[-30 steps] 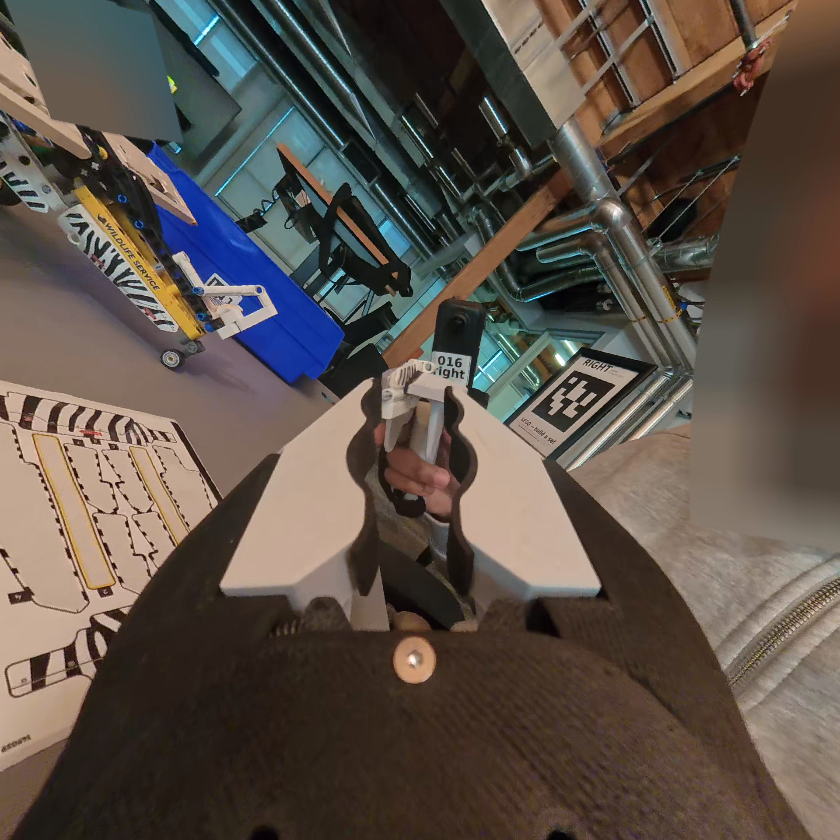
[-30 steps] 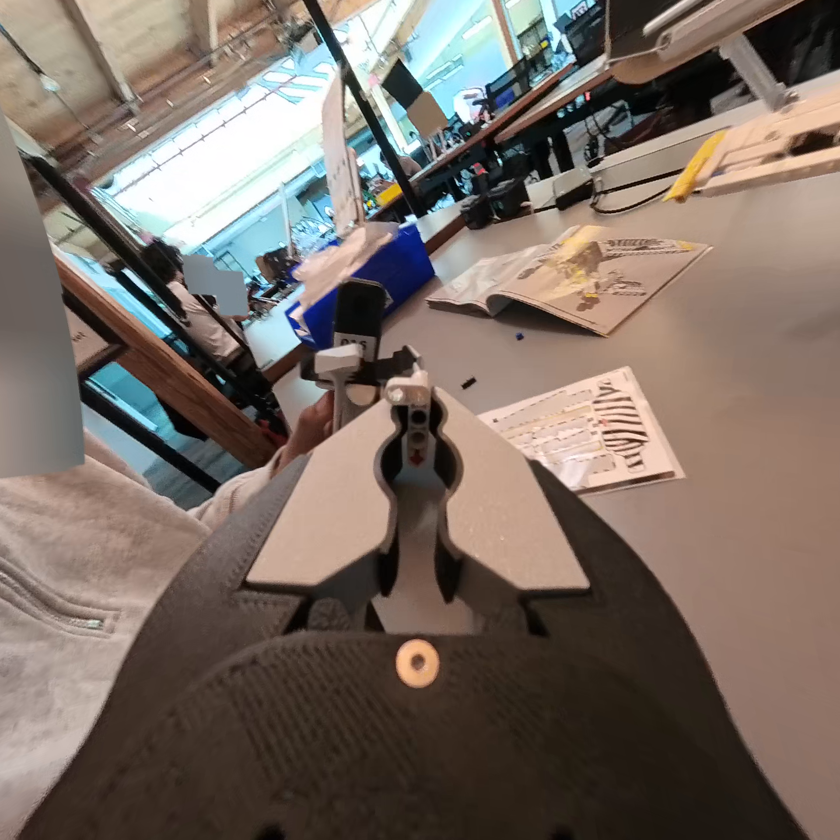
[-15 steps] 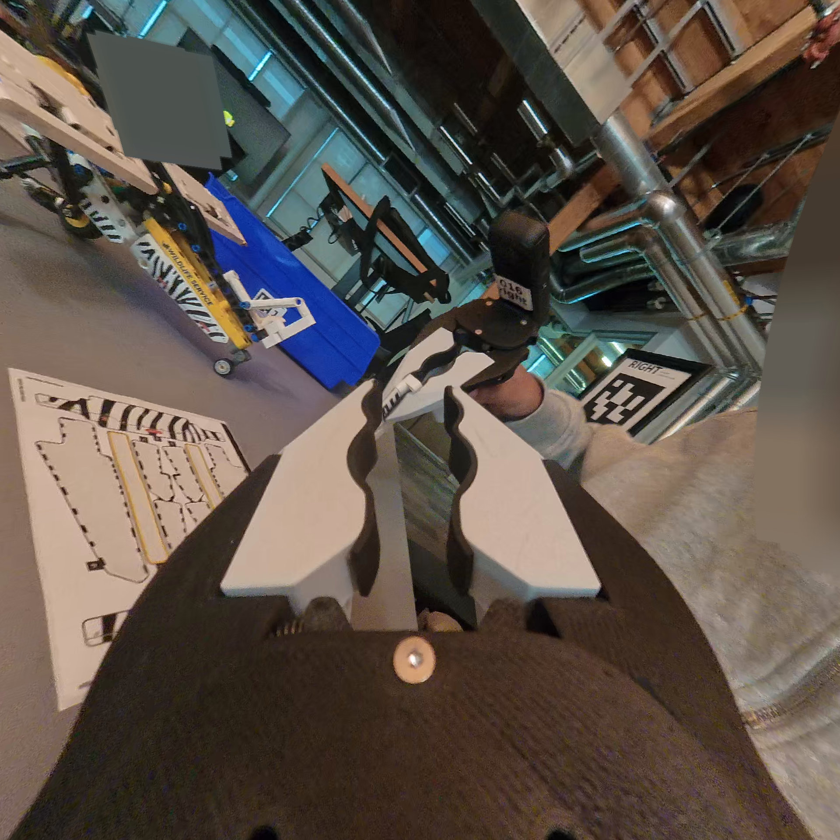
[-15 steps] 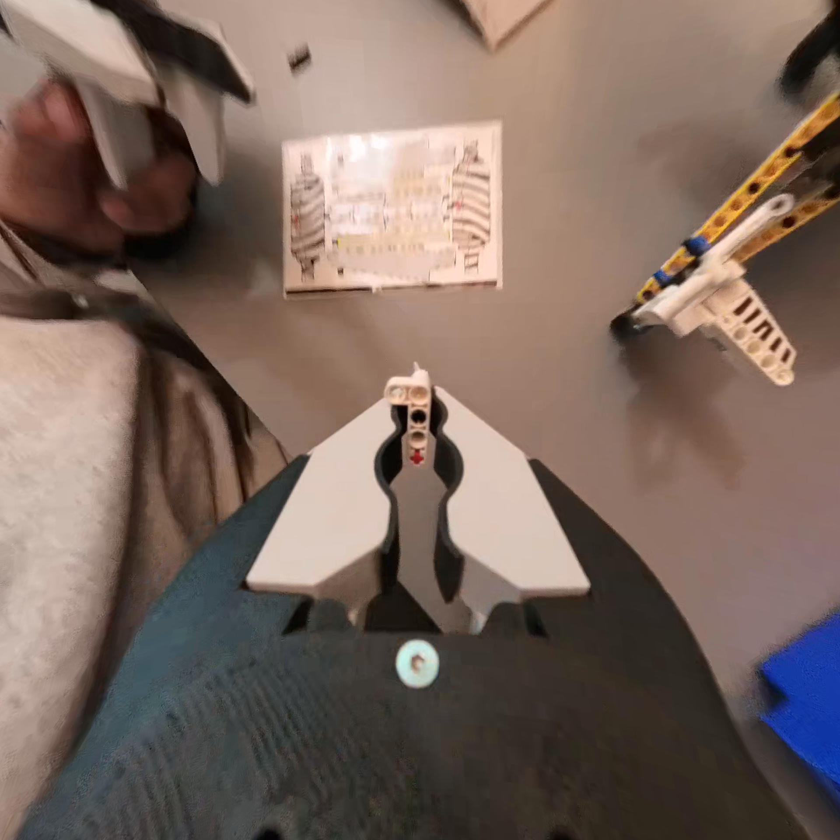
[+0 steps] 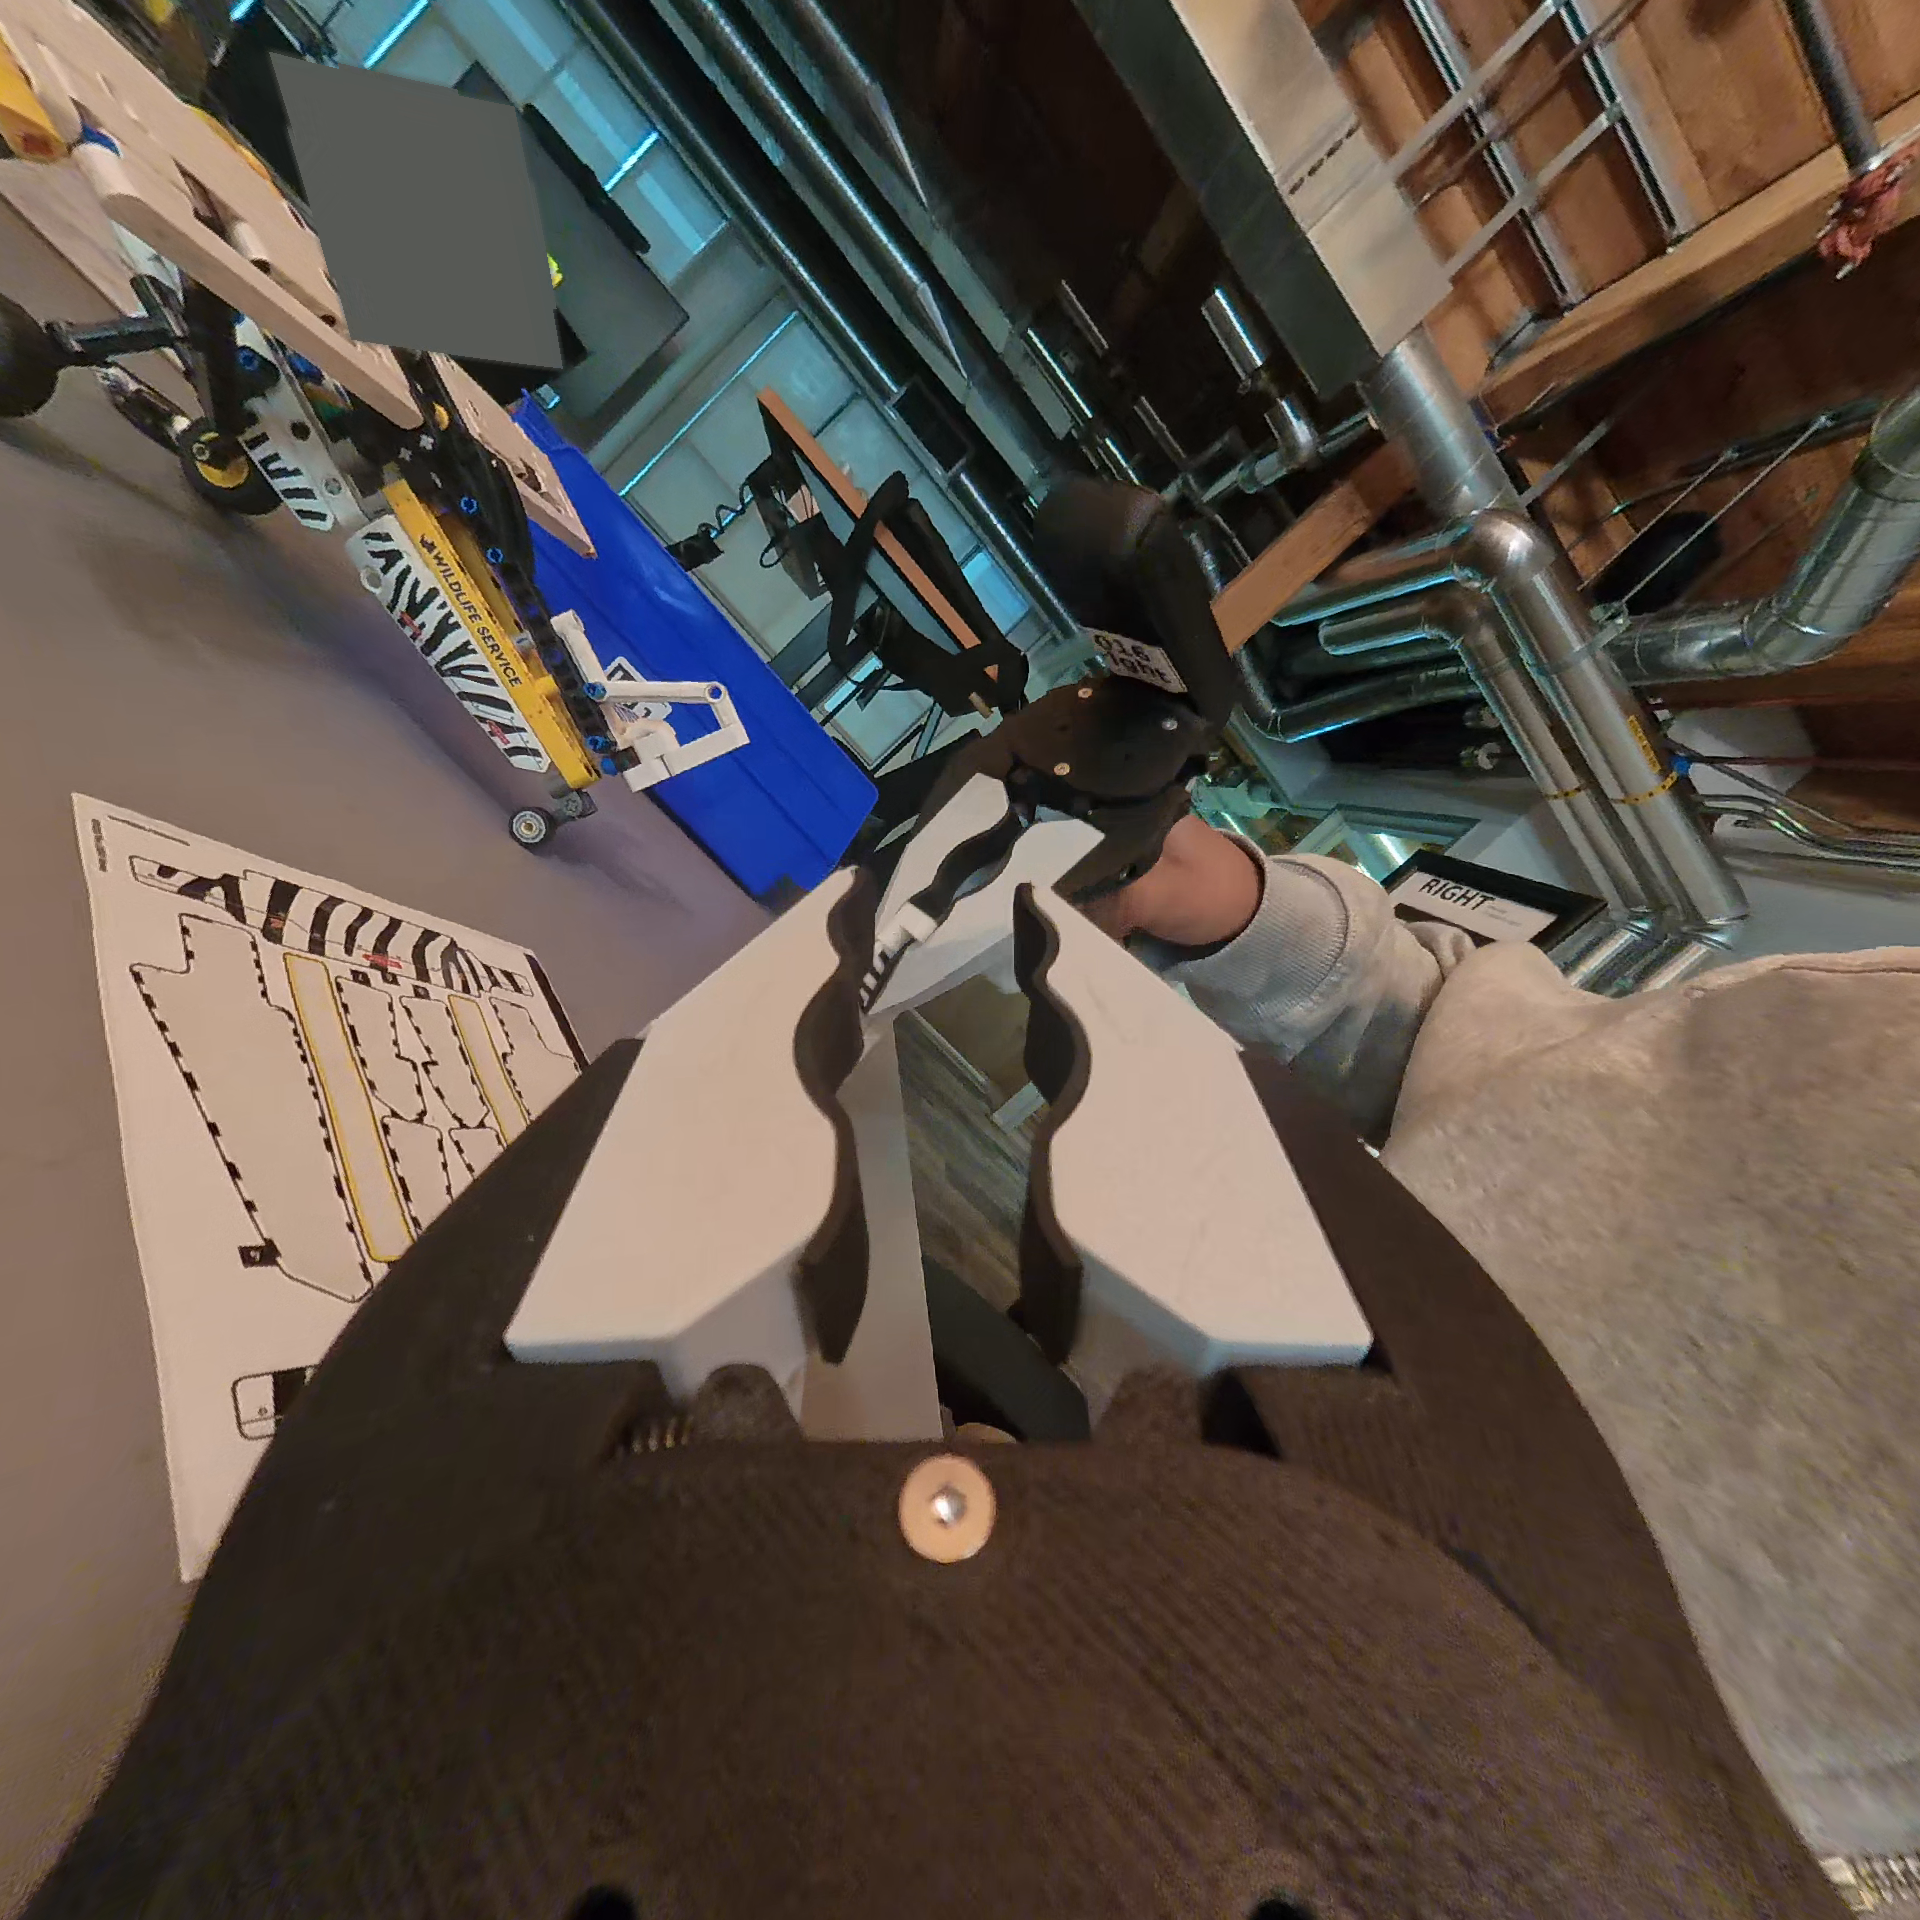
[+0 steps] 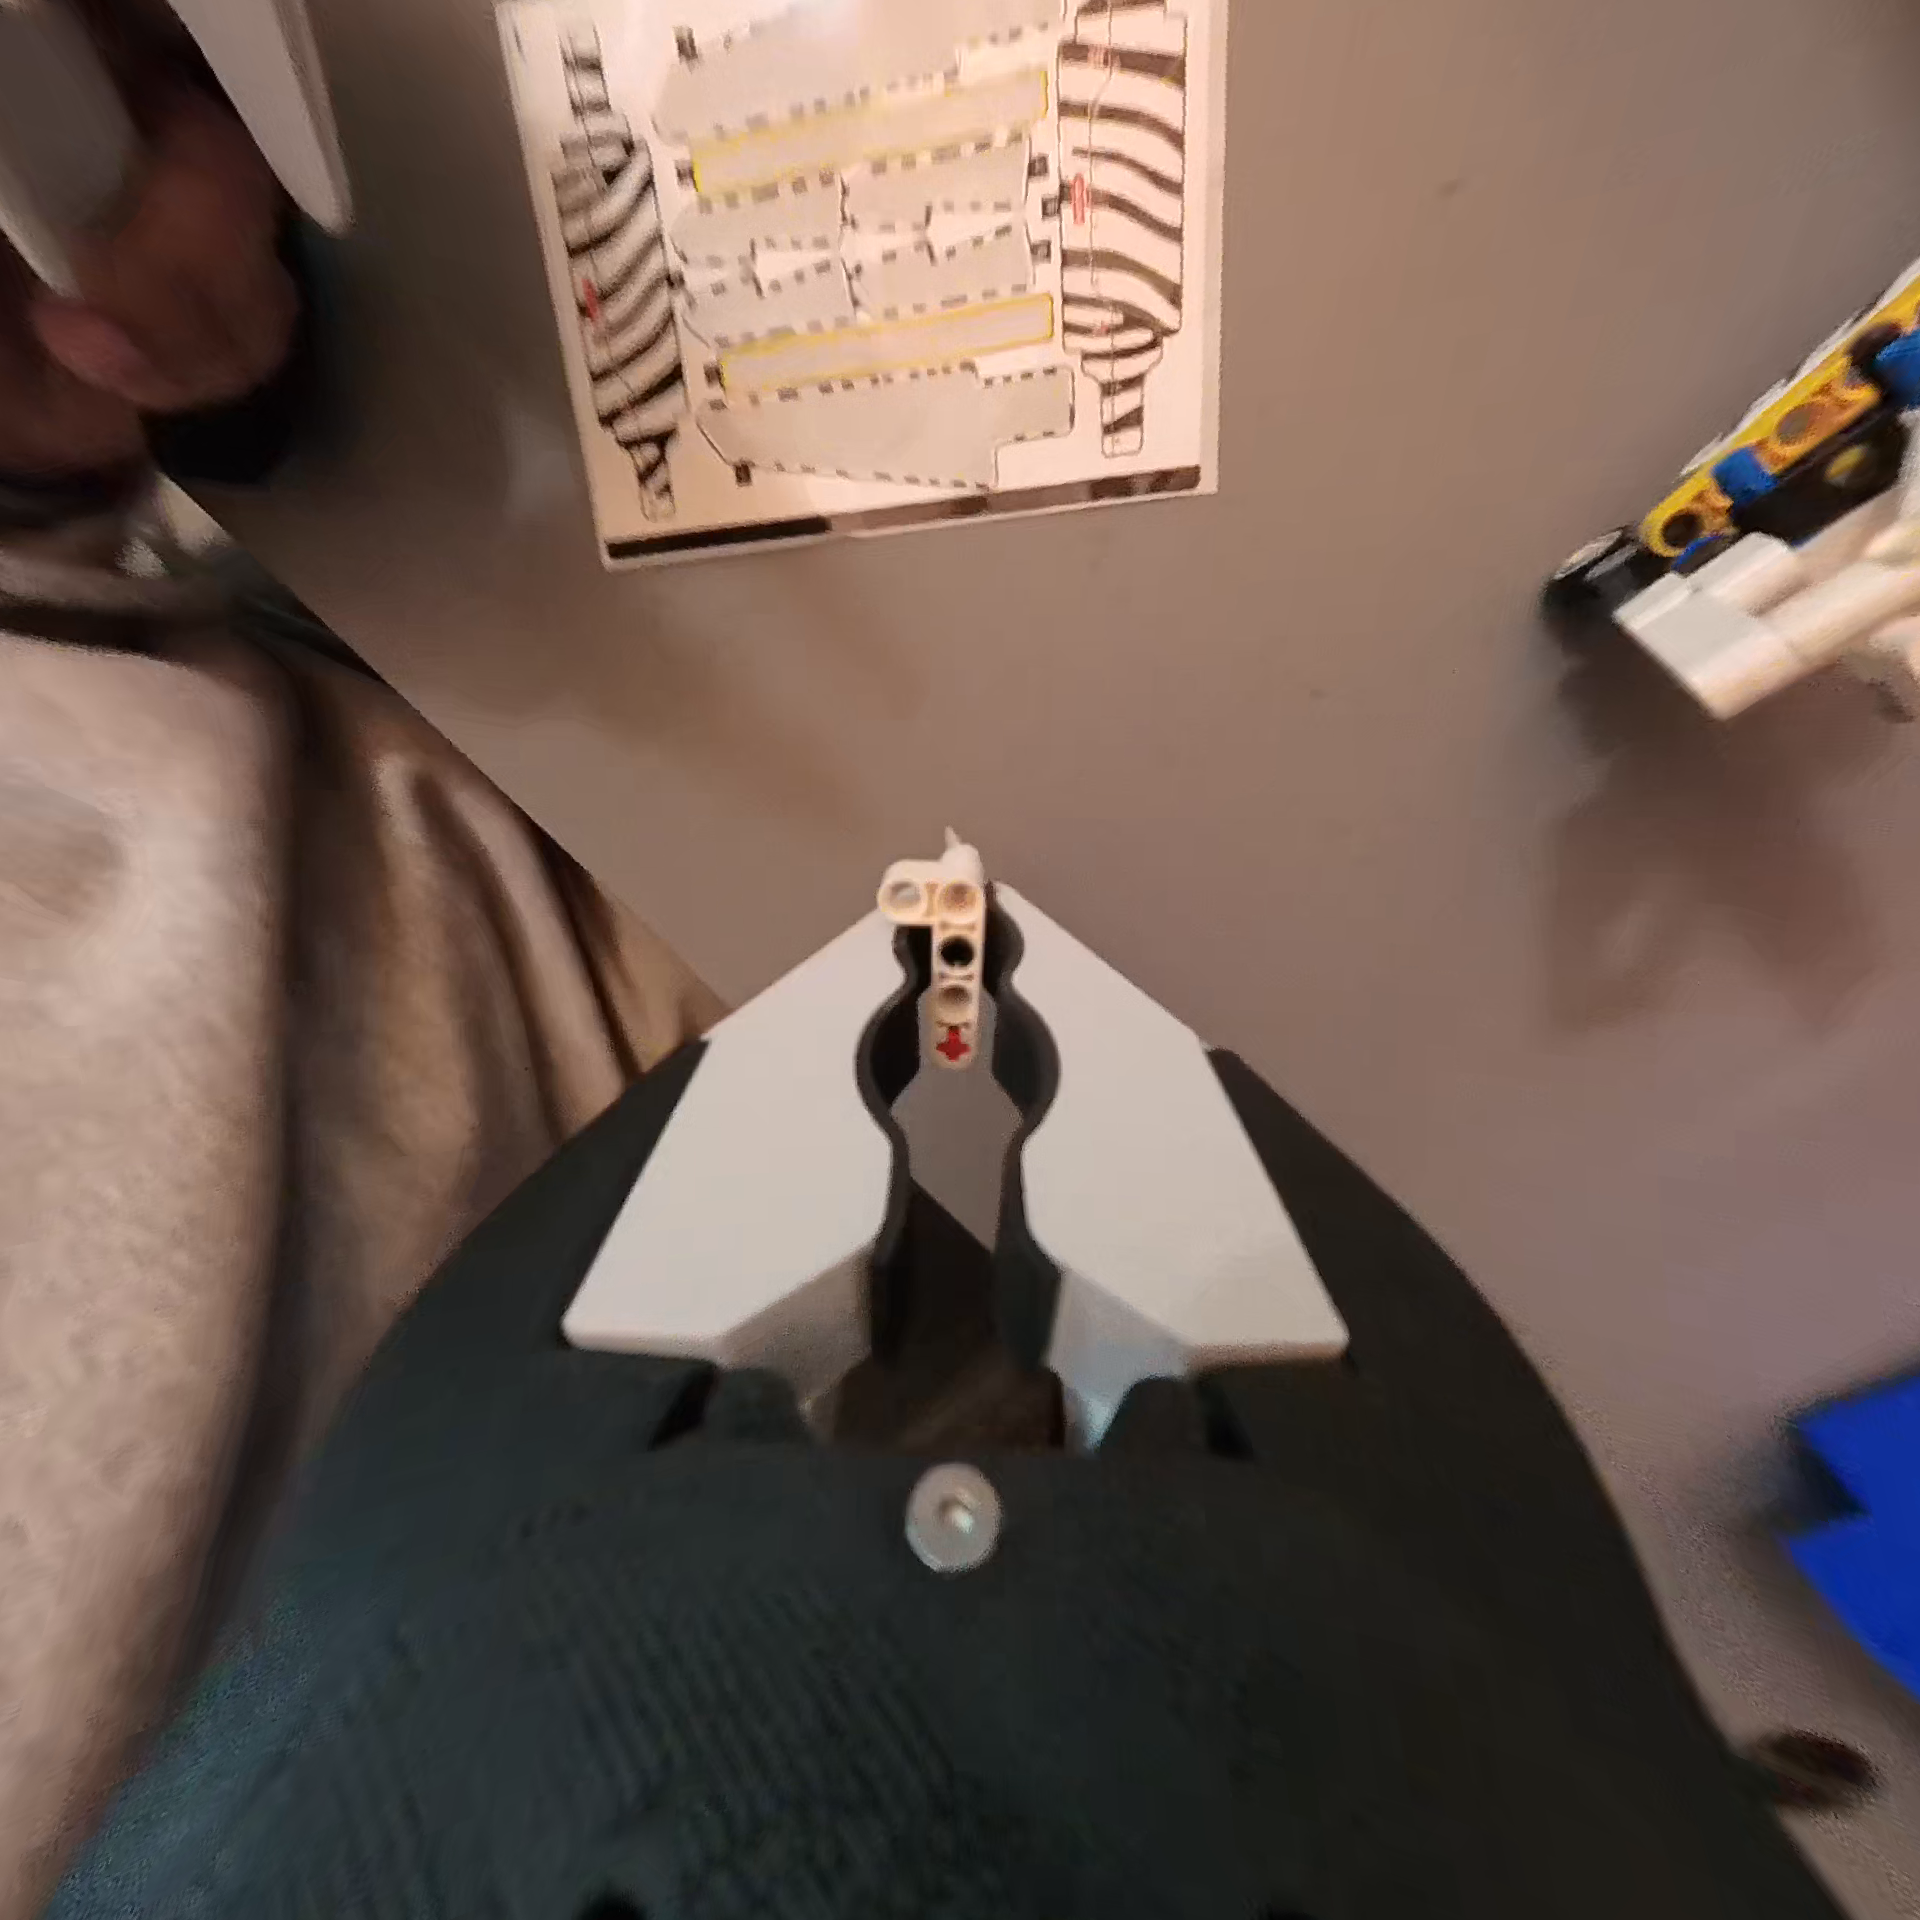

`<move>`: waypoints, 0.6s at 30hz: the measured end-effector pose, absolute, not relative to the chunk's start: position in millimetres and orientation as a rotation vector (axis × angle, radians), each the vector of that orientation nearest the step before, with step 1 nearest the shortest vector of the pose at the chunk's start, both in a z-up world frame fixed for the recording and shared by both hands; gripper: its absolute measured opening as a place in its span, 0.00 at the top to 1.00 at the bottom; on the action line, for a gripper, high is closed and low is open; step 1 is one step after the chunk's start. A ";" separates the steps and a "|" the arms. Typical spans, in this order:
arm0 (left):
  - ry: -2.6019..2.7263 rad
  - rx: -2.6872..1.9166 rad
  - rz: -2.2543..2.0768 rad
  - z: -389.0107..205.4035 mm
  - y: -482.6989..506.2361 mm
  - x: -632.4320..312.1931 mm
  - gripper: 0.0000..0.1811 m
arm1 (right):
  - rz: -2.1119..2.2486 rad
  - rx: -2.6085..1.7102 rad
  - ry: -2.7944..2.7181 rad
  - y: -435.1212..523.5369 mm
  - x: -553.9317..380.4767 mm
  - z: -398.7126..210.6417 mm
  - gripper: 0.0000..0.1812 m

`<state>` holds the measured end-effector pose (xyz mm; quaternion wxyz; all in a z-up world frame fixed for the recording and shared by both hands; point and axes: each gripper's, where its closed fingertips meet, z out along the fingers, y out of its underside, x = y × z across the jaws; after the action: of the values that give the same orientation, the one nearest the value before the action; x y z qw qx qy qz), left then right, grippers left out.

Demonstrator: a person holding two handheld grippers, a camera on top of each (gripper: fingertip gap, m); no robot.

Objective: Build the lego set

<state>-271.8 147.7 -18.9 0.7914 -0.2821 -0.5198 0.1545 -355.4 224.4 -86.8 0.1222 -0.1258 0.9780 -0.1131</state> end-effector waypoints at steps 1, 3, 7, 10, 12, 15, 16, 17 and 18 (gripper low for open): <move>-1.122 -0.607 0.329 -19.4 147.7 -272.3 0.86 | -0.360 -0.301 2.809 222.3 -352.0 -84.0 0.97; -1.126 -0.604 0.322 -20.3 147.6 -272.9 0.86 | -0.396 -0.181 2.725 220.3 -347.4 -79.4 0.97; -1.128 -0.597 0.320 -20.6 147.1 -273.0 0.86 | -0.414 -0.074 2.655 223.2 -347.7 -78.8 0.97; -1.128 -0.652 0.331 -21.1 154.8 -275.6 0.84 | -0.452 0.036 2.512 218.4 -336.5 -69.1 0.97; -1.121 -0.729 0.349 -21.2 166.0 -278.5 0.81 | -0.492 0.128 2.368 210.8 -326.1 -56.3 0.97; -1.137 -0.883 0.440 -25.0 182.0 -285.0 0.71 | -0.522 0.208 2.204 203.6 -313.7 -42.2 0.97; -1.149 -0.940 0.498 -26.1 185.7 -286.8 0.69 | -0.526 0.233 2.147 201.7 -308.8 -37.7 0.97; -1.148 -1.000 0.565 -26.2 189.5 -287.8 0.68 | -0.529 0.257 2.094 199.9 -304.4 -33.6 0.97; -1.147 -1.060 0.642 -26.5 192.5 -288.6 0.67 | -0.533 0.283 2.045 198.2 -300.9 -30.0 0.97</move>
<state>-288.6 192.5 -26.5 0.6644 -0.4690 -0.5077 0.2842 -300.9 198.2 -30.0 0.4838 0.1160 0.8394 -0.2188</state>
